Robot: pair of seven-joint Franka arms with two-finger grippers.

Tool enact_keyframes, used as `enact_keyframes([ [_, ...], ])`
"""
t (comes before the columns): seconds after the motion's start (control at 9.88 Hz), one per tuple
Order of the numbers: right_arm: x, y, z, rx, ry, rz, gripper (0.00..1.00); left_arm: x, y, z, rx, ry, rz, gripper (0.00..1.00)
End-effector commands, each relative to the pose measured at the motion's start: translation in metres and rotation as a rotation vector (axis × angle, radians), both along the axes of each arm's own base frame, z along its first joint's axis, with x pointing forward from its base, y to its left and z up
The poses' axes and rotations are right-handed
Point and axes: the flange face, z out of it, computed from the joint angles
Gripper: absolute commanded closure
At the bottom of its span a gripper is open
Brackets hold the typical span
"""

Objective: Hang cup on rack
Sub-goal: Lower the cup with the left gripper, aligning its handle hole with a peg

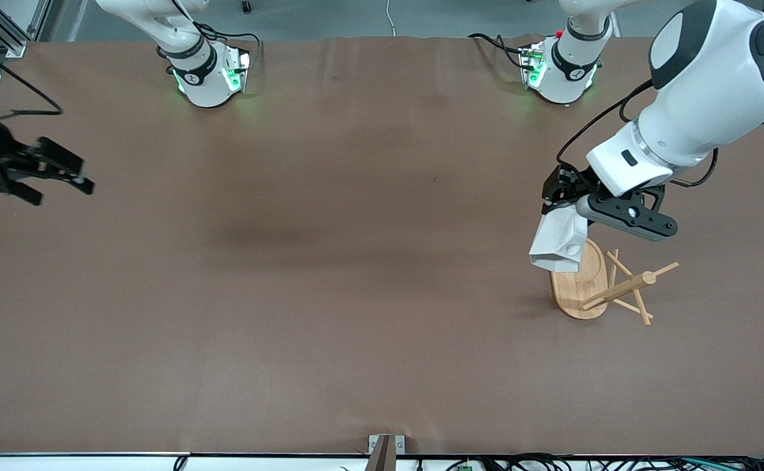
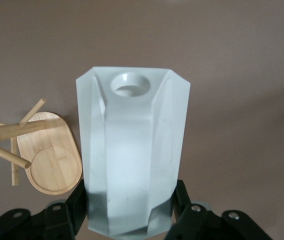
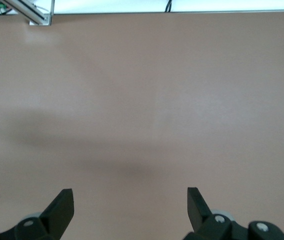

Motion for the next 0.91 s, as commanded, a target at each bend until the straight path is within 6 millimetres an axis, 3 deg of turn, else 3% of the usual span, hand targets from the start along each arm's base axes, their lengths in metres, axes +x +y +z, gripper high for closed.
enact_keyframes([
  [0.0,0.001,-0.003,0.027,-0.136,-0.016,-0.013,0.0,-0.012,0.02,-0.032,0.061,0.051,0.058,0.78],
  [0.1,0.0,0.0,0.035,-0.199,-0.027,-0.033,0.0,-0.023,0.024,-0.043,0.075,0.054,0.073,0.78],
  [0.3,-0.011,-0.005,0.02,-0.19,0.101,-0.169,0.0,-0.037,0.028,-0.065,0.054,0.037,0.109,0.78],
  [0.61,-0.011,-0.031,0.0,-0.179,0.15,-0.224,0.0,-0.042,0.06,-0.091,0.009,0.083,0.212,0.78],
  [0.81,-0.012,-0.032,-0.006,-0.178,0.159,-0.218,0.0,-0.052,0.059,-0.113,-0.01,0.072,0.236,0.77],
])
